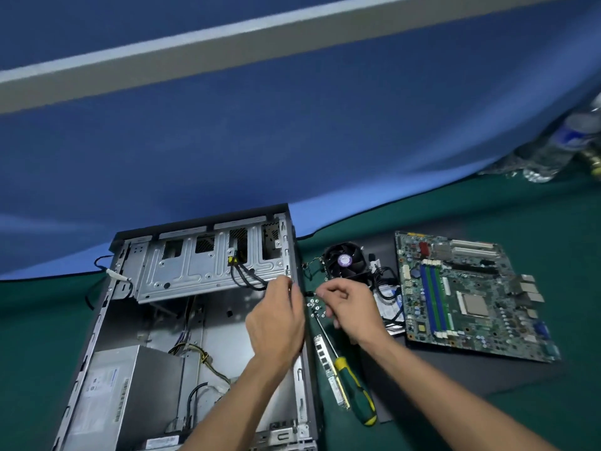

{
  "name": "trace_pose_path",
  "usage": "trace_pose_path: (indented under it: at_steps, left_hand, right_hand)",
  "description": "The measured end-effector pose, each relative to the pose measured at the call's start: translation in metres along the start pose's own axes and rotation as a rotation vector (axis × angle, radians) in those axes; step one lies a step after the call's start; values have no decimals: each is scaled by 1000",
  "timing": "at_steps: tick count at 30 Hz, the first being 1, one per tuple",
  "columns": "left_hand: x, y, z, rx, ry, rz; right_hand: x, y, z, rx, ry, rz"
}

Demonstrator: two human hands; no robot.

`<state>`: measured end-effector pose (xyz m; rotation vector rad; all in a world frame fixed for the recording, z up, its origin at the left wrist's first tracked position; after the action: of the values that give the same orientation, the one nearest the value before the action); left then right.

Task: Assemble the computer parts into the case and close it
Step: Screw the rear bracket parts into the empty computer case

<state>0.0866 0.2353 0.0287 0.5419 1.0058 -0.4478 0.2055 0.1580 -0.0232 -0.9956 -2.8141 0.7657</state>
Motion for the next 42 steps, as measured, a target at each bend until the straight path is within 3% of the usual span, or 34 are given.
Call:
trace_pose_path:
  at_steps: [2,4,6,8,12,15,18,23,28,34,42]
  left_hand:
    - [-7,2,7,93,-1,-27]
    - [-2,6,14,122,-99,-162]
    - [5,6,22,70,-295,-307]
    - [2,6,25,34,-410,-335]
    - [0,0,17,-34,-412,-426]
    - [-3,-11,7,-191,-680,-393]
    - [-6,-23,-4,-336,-906,-371]
    - [-7,-36,-25,-462,-953,-401]
    - [-8,-42,-38,-535,-946,-377]
    - [-6,-39,-48,-588,-923,-306]
    - [-18,-27,-53,-647,-1062,-174]
  right_hand:
    - [-2,-14,-14,-24,46,-15]
    - [-1,-26,-25,-49,52,-22]
    - [2,-36,-32,-67,69,-23]
    - [5,-43,-34,-77,81,-16]
    - [7,-50,-24,-85,3,88]
    - [8,-49,-8,-3,42,117]
    - [4,-40,16,117,-277,146]
    - [14,-28,64,271,-1032,32]
    - [27,-25,84,282,-1343,44]
    - [25,-17,79,254,-1301,25]
    - [8,-34,34,147,-817,-34]
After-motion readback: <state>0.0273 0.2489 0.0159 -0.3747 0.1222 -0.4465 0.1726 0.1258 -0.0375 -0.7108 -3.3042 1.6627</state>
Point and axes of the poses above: each hand's wrist, its own y-axis towards the middle knuckle, its own x-axis out of the palm, z = x × y, the point moved 7 cm from there along y, towards the middle knuckle, and after that the axes turned 10 degrees about x, right-handed, at the moved point
